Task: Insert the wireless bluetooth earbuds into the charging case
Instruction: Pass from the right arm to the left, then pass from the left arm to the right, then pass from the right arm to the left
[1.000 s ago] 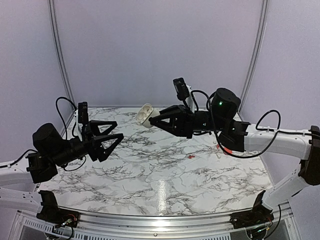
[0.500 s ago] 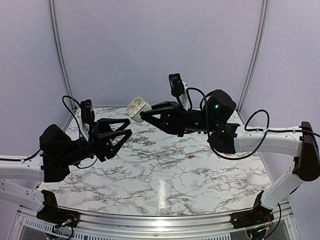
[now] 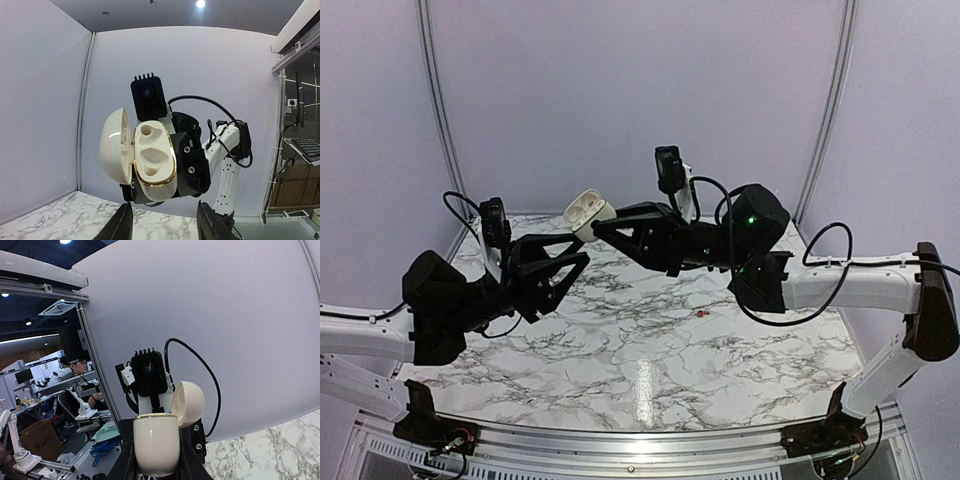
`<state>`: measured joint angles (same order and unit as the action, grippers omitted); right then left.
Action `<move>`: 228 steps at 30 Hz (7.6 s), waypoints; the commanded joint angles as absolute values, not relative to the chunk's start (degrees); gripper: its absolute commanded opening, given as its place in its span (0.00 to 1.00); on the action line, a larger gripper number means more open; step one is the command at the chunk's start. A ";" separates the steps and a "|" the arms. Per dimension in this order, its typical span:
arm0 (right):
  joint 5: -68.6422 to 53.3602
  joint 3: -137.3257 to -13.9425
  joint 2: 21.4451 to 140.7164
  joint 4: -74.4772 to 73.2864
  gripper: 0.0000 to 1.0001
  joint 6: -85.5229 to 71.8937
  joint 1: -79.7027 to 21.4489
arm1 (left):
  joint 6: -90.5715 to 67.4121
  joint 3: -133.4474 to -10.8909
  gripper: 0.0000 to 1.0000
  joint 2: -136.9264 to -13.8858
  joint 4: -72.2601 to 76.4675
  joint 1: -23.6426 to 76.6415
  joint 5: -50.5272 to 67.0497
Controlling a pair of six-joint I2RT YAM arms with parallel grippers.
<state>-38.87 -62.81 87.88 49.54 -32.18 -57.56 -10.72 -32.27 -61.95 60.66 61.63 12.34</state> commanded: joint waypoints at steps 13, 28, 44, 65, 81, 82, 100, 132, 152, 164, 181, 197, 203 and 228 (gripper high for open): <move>-36.19 -63.12 88.64 52.38 0.00 -32.20 -58.78 | -11.24 -34.59 0.38 -65.39 69.18 64.05 6.61; -34.31 -61.13 87.50 52.73 0.00 -31.00 -58.89 | -13.26 -34.93 0.34 -68.29 74.55 64.56 3.90; -34.27 -60.56 86.94 53.44 0.01 -31.51 -58.97 | -12.97 -34.50 0.16 -68.38 75.90 64.60 5.36; -40.27 -66.33 79.18 14.82 0.61 -12.98 -56.15 | -6.15 -33.57 0.09 -53.72 42.66 63.92 10.59; -46.03 -67.63 80.64 3.80 0.44 -8.35 -58.26 | -8.27 -38.10 0.08 -53.69 27.54 60.03 21.70; -46.05 -67.59 80.60 4.09 0.43 -8.46 -58.33 | -8.34 -38.23 0.07 -53.91 27.58 60.03 22.04; -46.43 -65.93 81.88 6.76 0.41 -11.15 -58.36 | -8.95 -38.66 0.06 -54.67 27.46 59.43 22.02; -48.49 -64.80 80.95 9.93 0.35 -14.16 -56.60 | -9.32 -38.06 0.06 -55.59 27.23 58.71 23.63; -47.31 -60.22 80.02 25.07 0.10 -21.55 -55.22 | -11.78 -35.95 0.50 -54.36 32.22 58.62 20.62; -45.31 -60.12 81.25 30.76 0.09 -22.99 -56.54 | -16.71 -34.66 0.49 -56.81 42.30 58.71 19.97; -42.22 -59.51 81.61 32.38 0.08 -22.64 -57.65 | -16.98 -36.12 0.46 -61.01 47.67 59.87 17.62; -41.66 -58.98 81.39 32.08 0.08 -22.33 -57.79 | -17.49 -35.69 0.45 -61.56 51.06 60.64 16.10; -41.40 -58.80 81.45 32.21 0.08 -22.28 -57.91 | -17.71 -35.70 0.42 -61.74 51.46 60.64 15.74; -41.04 -58.83 81.75 32.72 0.08 -22.73 -58.10 | -18.03 -35.74 0.37 -62.90 52.91 60.64 16.42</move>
